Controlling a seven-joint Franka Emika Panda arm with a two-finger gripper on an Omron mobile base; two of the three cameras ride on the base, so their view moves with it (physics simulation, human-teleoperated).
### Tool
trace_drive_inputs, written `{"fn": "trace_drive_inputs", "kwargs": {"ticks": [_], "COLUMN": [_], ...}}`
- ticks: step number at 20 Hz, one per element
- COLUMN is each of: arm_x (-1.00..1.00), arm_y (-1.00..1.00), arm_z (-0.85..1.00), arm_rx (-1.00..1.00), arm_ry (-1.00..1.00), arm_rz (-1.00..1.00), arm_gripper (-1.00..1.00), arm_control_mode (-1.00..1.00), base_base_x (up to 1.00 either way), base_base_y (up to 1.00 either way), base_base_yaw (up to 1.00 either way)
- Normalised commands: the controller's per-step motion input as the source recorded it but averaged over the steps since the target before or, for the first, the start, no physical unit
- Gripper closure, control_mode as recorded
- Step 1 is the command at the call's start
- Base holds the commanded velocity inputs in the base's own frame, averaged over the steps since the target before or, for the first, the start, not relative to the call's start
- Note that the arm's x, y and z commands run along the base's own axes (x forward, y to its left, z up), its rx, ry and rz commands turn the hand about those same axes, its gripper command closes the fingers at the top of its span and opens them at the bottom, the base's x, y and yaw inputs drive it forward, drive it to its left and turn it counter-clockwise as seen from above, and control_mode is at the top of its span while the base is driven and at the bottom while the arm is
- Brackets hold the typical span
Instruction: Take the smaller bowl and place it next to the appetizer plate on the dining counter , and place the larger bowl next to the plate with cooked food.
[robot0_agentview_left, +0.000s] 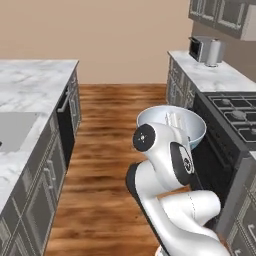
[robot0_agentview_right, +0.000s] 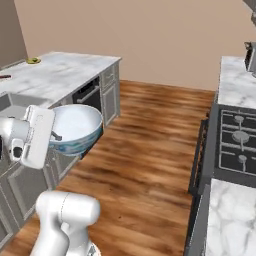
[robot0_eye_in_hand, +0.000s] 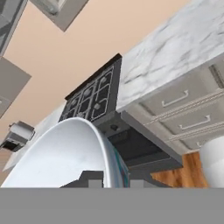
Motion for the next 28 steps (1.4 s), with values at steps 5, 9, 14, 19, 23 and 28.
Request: {"fn": "trace_drive_inputs", "kwargs": {"ticks": [5,9,14,19,23,28], "arm_x": [0.00,0.00,0.00,0.00,0.00,0.00], "arm_y": [0.00,0.00,0.00,0.00,0.00,0.00], "arm_z": [0.00,0.00,0.00,0.00,0.00,0.00], "arm_rx": [0.00,0.00,0.00,0.00,0.00,0.00], "arm_ry": [0.00,0.00,0.00,0.00,0.00,0.00], "arm_rz": [0.00,0.00,0.00,0.00,0.00,0.00], "arm_gripper": [1.00,1.00,1.00,1.00,1.00,1.00], "arm_control_mode": [1.00,1.00,1.00,1.00,1.00,1.00], "base_base_x": [1.00,1.00,1.00,1.00,1.00,1.00], "base_base_y": [-0.09,0.00,-0.23,-0.45,-0.58,-0.77], "base_base_yaw": [0.04,0.14,0.16,0.24,0.28,0.24]}}
